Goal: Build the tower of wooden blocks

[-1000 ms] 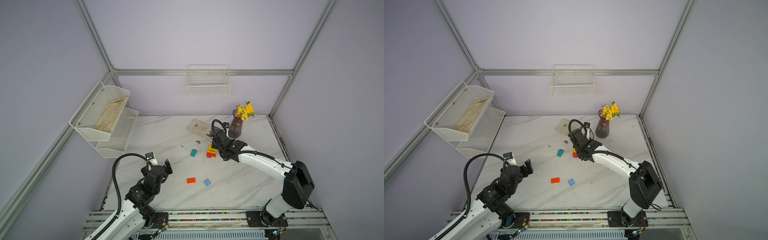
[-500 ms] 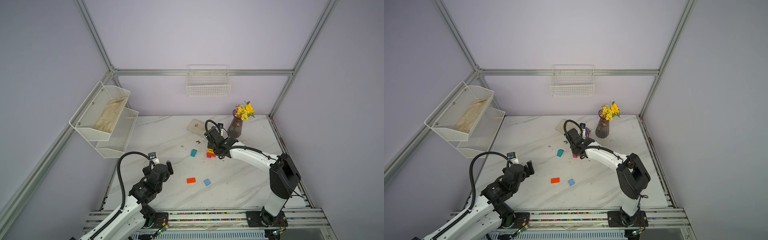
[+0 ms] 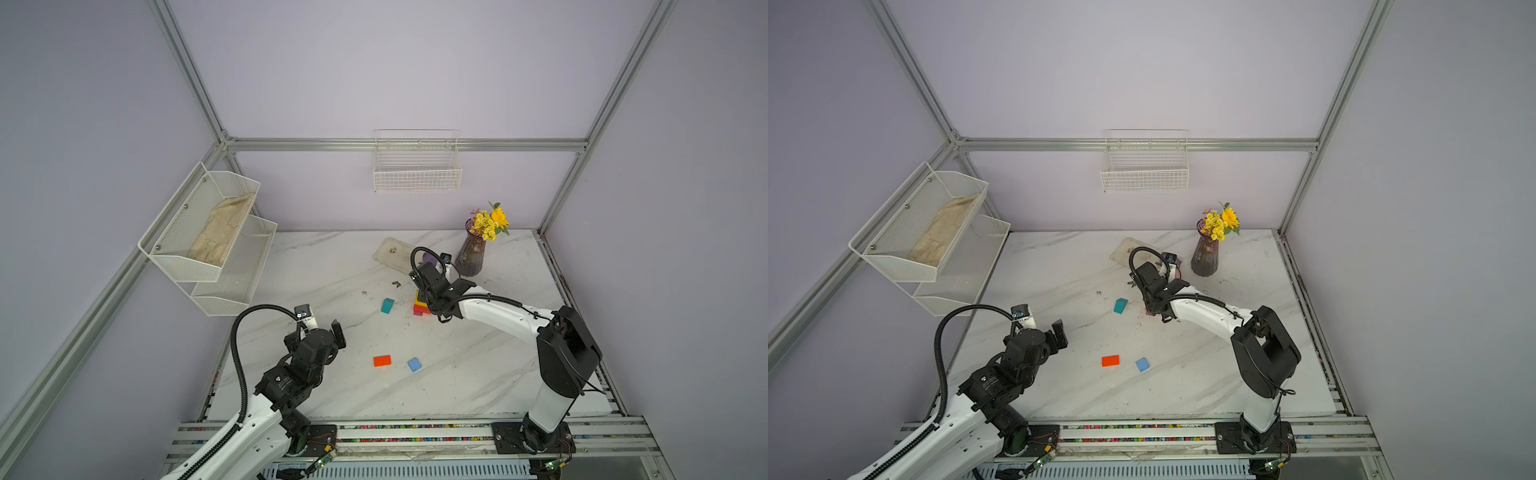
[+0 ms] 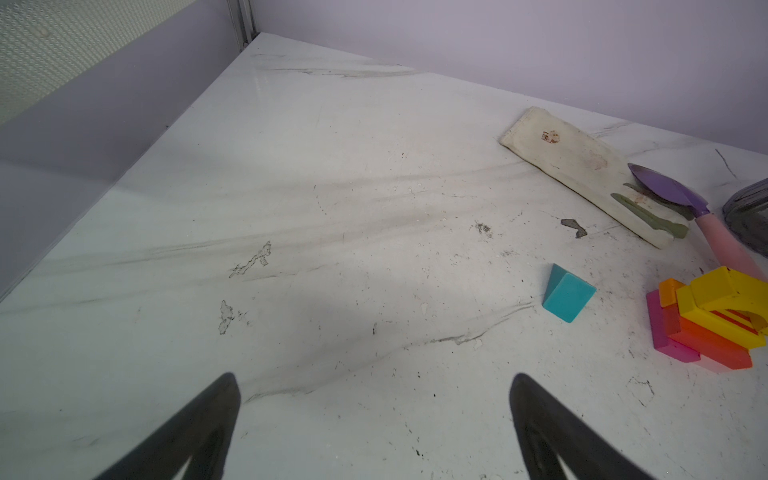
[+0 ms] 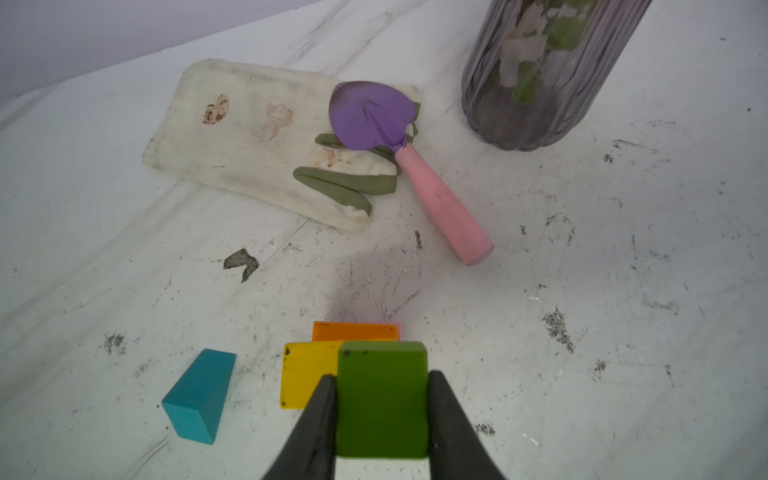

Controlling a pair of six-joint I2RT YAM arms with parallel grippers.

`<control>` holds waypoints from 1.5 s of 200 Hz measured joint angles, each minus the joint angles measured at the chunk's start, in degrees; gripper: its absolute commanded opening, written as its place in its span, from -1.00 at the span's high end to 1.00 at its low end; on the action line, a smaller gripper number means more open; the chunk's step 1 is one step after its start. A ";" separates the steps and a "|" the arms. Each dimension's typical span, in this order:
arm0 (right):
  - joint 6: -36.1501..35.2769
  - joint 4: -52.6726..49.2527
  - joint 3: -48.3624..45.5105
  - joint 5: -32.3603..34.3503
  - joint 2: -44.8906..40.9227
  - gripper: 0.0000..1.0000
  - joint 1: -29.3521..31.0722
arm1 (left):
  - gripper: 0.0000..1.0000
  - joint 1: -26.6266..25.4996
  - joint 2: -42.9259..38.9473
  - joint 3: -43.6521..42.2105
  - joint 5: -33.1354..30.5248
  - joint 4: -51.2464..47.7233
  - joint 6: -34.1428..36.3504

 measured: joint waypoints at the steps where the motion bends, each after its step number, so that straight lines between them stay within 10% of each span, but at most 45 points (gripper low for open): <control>1: 0.00 0.00 -0.04 -0.02 0.00 0.84 0.00 | -0.99 0.00 -0.02 0.00 0.00 0.00 0.00; 217: -0.28 2.84 0.26 -3.15 3.34 0.49 0.00 | -1.00 0.00 -0.70 0.00 0.09 0.11 0.11; 300: -2.21 3.56 -4.09 -2.19 -7.52 0.22 2.12 | -0.99 0.00 -0.72 0.00 0.66 2.05 1.53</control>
